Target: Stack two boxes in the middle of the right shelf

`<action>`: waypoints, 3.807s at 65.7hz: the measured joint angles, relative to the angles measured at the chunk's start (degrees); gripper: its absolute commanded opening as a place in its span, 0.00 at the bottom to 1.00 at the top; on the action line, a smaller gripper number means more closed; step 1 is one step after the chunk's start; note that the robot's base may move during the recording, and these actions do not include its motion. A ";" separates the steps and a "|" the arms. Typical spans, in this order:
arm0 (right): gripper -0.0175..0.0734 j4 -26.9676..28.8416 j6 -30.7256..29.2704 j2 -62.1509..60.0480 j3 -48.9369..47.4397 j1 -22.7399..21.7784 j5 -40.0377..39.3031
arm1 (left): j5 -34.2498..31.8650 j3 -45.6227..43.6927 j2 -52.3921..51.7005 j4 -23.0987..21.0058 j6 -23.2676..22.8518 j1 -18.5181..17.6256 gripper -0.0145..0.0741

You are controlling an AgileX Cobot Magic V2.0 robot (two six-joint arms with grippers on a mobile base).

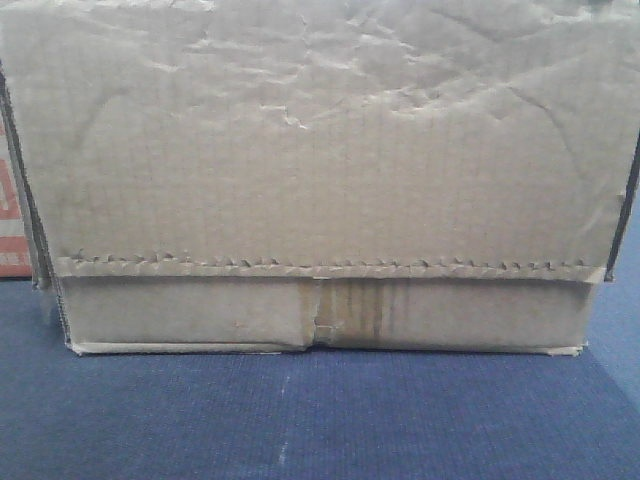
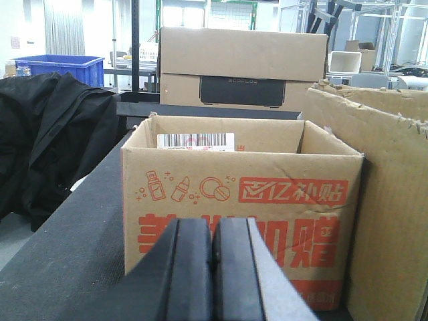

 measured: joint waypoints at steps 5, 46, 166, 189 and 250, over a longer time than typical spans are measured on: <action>0.02 0.00 0.00 0.00 0.00 0.00 0.00 | 0.00 0.00 0.00 0.00 0.00 0.00 0.04; 0.02 0.00 0.00 0.00 0.00 0.00 -0.67 | 0.00 0.00 0.00 0.00 0.00 0.00 0.04; 0.81 -1.11 0.00 40.65 -54.78 3.02 25.03 | 59.64 -74.82 65.68 8.22 0.85 -2.12 0.79; 0.81 -1.11 0.00 40.65 -54.78 3.26 25.16 | 65.93 -90.04 84.81 -3.42 17.43 15.16 0.73; 0.81 -1.66 0.00 40.65 -54.78 3.87 25.16 | 58.97 -90.71 103.64 -3.10 18.54 15.79 0.18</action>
